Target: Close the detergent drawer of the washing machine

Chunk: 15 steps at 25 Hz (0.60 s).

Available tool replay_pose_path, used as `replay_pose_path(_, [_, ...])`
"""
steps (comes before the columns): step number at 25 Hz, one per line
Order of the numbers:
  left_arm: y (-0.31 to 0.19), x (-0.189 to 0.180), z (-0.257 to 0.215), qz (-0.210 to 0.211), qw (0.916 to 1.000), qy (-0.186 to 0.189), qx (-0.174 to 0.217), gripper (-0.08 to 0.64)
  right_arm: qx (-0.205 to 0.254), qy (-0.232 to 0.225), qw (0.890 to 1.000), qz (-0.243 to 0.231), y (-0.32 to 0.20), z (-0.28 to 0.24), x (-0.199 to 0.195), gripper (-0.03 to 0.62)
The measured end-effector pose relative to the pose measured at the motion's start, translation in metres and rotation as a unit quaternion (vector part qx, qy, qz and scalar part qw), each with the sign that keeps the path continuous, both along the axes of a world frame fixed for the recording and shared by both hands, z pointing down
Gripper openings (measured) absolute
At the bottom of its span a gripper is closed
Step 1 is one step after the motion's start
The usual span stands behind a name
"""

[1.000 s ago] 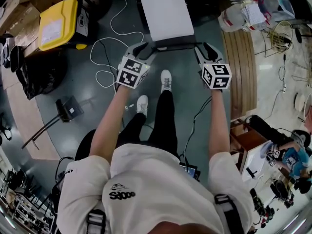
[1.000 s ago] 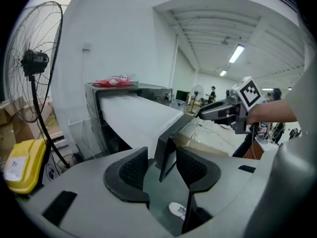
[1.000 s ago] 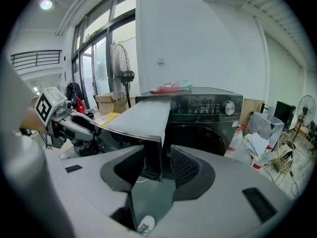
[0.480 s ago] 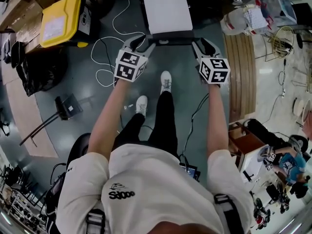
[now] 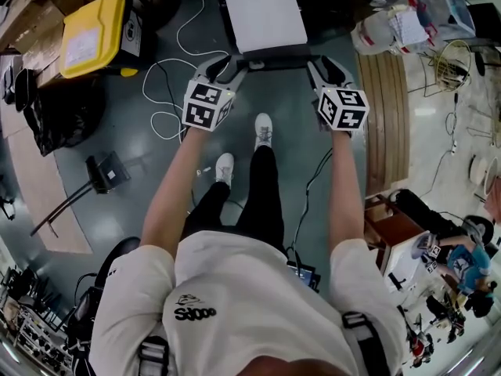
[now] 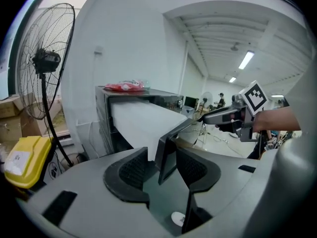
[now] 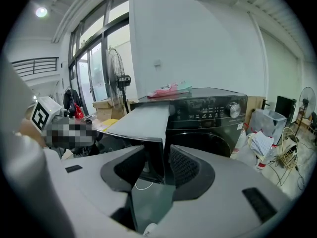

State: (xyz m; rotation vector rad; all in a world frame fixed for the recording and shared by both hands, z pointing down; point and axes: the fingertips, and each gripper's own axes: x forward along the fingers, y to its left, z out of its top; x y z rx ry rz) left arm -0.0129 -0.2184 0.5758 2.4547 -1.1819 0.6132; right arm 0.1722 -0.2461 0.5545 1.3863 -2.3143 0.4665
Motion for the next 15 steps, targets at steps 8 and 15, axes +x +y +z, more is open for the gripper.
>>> replay_pose_path(8, [-0.012,-0.003,-0.003,-0.015,0.9999,0.002,0.002,0.189,0.010,0.009,1.000,-0.008,-0.012,-0.004,-0.003,0.152])
replay_pose_path(15, [-0.020,-0.005,-0.001,-0.023,0.9997,0.005,0.000,0.193,0.012,0.006,1.000,-0.014,-0.020,-0.001,-0.005,0.152])
